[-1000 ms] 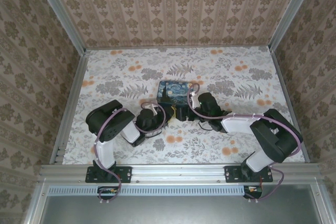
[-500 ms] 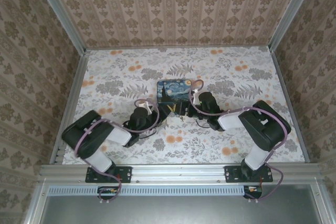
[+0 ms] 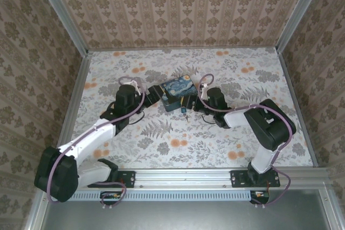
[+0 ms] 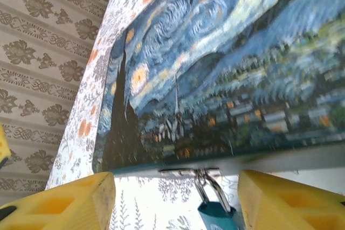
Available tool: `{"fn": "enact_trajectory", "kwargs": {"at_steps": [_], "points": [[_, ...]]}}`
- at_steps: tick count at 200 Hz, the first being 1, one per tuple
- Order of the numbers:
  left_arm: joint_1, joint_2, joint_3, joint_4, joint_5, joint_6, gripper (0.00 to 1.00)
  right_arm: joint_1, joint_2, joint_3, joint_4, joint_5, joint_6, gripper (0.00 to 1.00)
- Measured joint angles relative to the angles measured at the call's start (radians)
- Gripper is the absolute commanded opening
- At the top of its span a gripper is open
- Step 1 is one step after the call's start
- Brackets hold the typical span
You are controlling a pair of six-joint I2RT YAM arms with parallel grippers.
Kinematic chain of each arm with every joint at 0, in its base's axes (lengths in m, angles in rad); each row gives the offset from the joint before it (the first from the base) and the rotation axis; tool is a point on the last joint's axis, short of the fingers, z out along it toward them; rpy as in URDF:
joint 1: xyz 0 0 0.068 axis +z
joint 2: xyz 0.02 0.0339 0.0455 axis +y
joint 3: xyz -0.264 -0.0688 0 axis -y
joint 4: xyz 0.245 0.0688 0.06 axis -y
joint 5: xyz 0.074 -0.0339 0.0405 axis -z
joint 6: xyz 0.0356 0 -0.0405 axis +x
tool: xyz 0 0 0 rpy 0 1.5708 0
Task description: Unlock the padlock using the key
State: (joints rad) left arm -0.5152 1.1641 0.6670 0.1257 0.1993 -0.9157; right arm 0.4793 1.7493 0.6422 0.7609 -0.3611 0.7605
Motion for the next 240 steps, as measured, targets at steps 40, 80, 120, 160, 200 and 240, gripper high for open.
{"fn": "enact_trajectory", "kwargs": {"at_steps": [40, 80, 120, 160, 200, 240], "points": [[0.027, 0.109, 0.113, -0.134, 0.013, 0.084, 0.92, 0.000, 0.001, -0.066, -0.002, -0.005, -0.031, 0.57], [0.032, 0.175, 0.126, -0.150, 0.036, 0.105, 0.92, 0.000, 0.044, -0.065, 0.015, -0.019, -0.063, 0.56], [0.032, 0.197, 0.127, -0.151, 0.044, 0.105, 0.92, 0.000, 0.092, -0.017, 0.025, -0.048, -0.081, 0.52], [0.032, 0.216, 0.146, -0.149, 0.049, 0.105, 0.92, 0.003, 0.116, -0.002, 0.029, -0.060, -0.100, 0.41], [0.032, 0.237, 0.148, -0.149, 0.053, 0.105, 0.92, 0.015, 0.126, -0.002, 0.024, -0.066, -0.110, 0.23], [0.032, 0.243, 0.148, -0.149, 0.056, 0.105, 0.92, 0.017, 0.129, -0.001, 0.026, -0.066, -0.107, 0.05]]}}
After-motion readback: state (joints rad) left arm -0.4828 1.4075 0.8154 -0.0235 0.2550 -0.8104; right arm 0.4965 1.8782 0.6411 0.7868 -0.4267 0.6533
